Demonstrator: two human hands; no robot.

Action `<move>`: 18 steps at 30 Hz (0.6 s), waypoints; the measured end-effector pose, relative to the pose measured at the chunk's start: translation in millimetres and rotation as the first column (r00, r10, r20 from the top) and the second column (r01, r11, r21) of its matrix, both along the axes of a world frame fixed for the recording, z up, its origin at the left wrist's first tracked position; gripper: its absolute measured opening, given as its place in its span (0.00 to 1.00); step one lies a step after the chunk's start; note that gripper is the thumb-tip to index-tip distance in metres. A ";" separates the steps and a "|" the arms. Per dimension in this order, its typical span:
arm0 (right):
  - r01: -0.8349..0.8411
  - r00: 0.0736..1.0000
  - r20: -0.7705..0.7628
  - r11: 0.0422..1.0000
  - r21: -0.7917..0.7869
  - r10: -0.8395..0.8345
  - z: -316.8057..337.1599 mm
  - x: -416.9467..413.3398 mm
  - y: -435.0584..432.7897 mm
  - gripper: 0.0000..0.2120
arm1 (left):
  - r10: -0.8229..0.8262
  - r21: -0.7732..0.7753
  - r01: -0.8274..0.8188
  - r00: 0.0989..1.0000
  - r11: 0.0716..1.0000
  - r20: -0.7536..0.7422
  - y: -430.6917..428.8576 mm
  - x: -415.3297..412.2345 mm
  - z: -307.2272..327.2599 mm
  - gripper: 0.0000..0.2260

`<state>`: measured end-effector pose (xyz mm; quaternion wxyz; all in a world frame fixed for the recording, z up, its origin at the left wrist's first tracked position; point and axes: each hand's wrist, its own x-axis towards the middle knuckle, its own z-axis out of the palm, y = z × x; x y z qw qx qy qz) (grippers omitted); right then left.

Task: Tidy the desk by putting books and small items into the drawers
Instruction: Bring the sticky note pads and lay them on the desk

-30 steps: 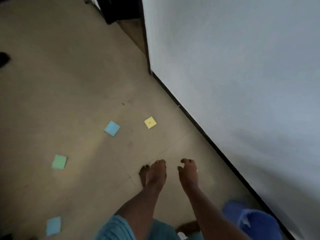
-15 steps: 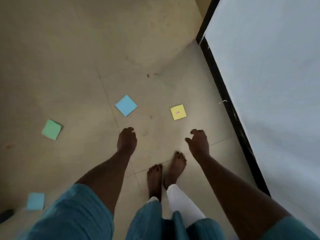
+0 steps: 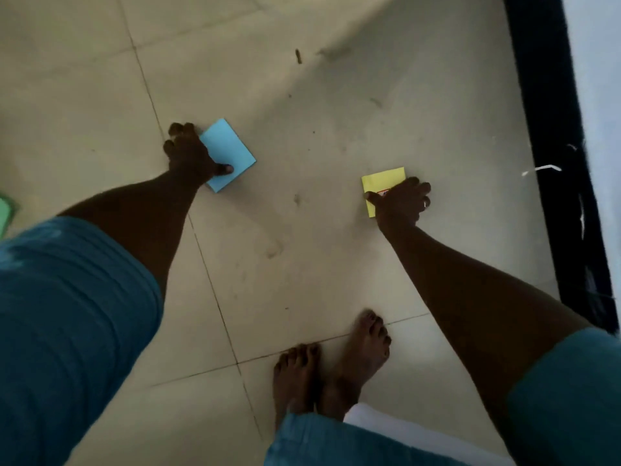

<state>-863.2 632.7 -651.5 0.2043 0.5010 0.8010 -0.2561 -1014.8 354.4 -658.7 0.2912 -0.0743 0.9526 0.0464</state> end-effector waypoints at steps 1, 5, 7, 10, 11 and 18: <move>0.020 1.000 0.009 1.000 0.014 -0.020 -4.6 -0.8 -0.9 0.38 | 0.006 0.002 -0.006 1.000 1.000 -0.015 -1.7 1.5 -4.1 0.47; 0.146 0.988 0.055 0.987 -0.062 -0.143 -5.5 -1.1 6.6 0.39 | 0.135 0.007 -0.135 0.990 0.991 -0.039 2.0 17.1 -2.9 0.40; 0.172 0.983 0.084 0.976 -0.132 -0.162 -1.7 6.0 12.3 0.36 | 0.161 -0.085 -0.159 0.987 0.984 0.010 9.8 32.0 3.7 0.37; 0.241 0.969 0.007 0.935 -0.261 -0.248 13.6 25.8 10.9 0.27 | 0.255 -0.073 -0.250 0.965 0.965 0.060 25.5 69.2 15.7 0.28; 0.305 0.943 -0.034 0.897 -0.321 -0.332 24.4 35.4 9.5 0.24 | 0.281 -0.023 -0.280 0.958 0.960 0.064 31.5 84.8 23.1 0.25; 0.561 0.710 -0.007 0.572 -0.598 -0.704 139.2 134.0 -1.7 0.15 | 0.377 0.271 -0.445 0.887 0.853 0.267 77.1 202.2 119.4 0.17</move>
